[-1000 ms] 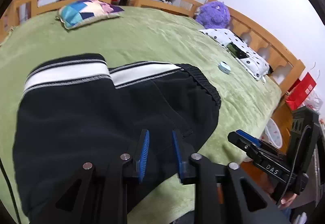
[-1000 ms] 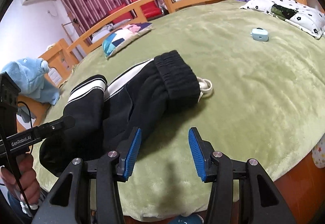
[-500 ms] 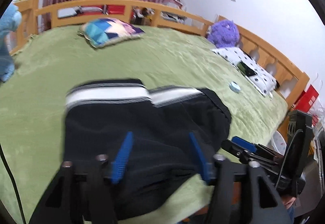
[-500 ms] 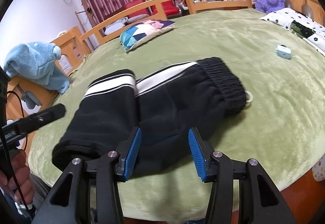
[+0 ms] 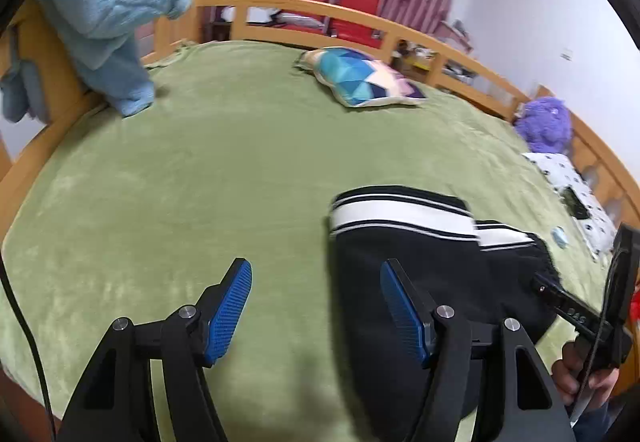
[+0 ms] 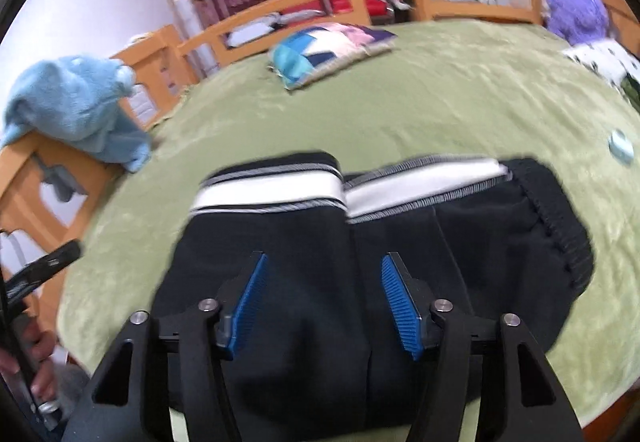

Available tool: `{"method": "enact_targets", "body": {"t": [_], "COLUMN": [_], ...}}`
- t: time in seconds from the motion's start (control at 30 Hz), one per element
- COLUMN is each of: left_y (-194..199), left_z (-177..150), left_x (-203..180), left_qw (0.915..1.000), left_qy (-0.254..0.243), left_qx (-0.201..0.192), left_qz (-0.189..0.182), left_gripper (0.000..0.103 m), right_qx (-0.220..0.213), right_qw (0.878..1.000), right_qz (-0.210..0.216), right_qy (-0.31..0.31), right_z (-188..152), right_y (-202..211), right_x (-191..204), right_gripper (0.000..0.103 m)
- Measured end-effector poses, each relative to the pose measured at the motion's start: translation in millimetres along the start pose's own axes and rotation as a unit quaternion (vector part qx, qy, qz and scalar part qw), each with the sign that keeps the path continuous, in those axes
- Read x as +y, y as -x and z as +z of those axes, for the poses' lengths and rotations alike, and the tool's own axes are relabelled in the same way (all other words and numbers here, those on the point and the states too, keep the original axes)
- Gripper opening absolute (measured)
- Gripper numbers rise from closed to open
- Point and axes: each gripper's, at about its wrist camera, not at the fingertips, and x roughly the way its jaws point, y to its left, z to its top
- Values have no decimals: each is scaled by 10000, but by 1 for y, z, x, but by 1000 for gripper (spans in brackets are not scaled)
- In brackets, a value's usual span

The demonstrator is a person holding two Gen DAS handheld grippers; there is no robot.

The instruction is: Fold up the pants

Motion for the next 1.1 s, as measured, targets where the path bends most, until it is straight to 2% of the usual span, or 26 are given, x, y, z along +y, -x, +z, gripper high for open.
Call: {"method": "enact_targets", "body": {"t": [0.03, 0.07, 0.1, 0.13, 0.17, 0.23, 0.27, 0.3, 0.4, 0.57, 0.67, 0.7, 0.77, 0.83, 0.97, 1.1], "left_y": [-3, -5, -11, -12, -16, -17, -19, -20, -24, -28, -29, -29, -29, -26, -21, -11], "left_z": [-1, -2, -2, -3, -2, -3, -4, -3, -4, -5, -6, -7, -7, -7, -7, -6], "left_x": [3, 7, 8, 9, 8, 6, 5, 5, 5, 7, 9, 9, 8, 7, 4, -2], "left_qw": [10000, 10000, 9999, 9999, 9998, 9998, 9999, 10000, 9993, 9983, 9982, 9982, 9982, 9982, 9983, 9985], "left_qy": [45, 80, 93, 84, 60, -18, -14, 0, 109, 221, 214, 216, 212, 204, 158, 89], "left_qx": [3, 12, 25, 31, 40, 40, 50, 77, 243, 317, 379, 390, 399, 390, 365, 247], "left_qz": [42, 54, 70, 102, 165, 183, 119, 43, -259, -433, -411, -395, -403, -405, -430, -482], "left_gripper": [64, 64, 64, 64, 64, 63, 63, 63, 63, 63, 63, 63, 63, 63, 63, 63], "right_qx": [90, 344, 608, 622, 448, 66, 93, 235, 739, 840, 1264, 1185, 1143, 1086, 801, 158], "right_qw": [9999, 9992, 9976, 9974, 9988, 9993, 9987, 9987, 9962, 9960, 9898, 9906, 9915, 9918, 9923, 9912], "right_qz": [-56, 1, 252, 344, 221, -190, -259, -157, 448, 271, 439, 460, 488, 554, 816, 1206], "right_qy": [-122, -213, -204, -113, 6, 300, 424, 419, 55, -148, -499, -497, -380, -375, -486, -514], "right_z": [-2, -2, -2, -1, -1, -3, -4, -4, -3, -6, -11, -12, -13, -14, -9, 12], "right_y": [-8, -18, -26, -28, -27, -22, -24, -28, -44, -68, -94, -95, -93, -90, -72, -22], "right_x": [-3, -4, -3, 0, 3, 9, 10, 9, 1, -5, -13, -12, -9, -7, -7, -9], "right_gripper": [30, 29, 29, 29, 29, 45, 49, 53, 53, 53, 54, 50, 36, 15, 9, 9]}}
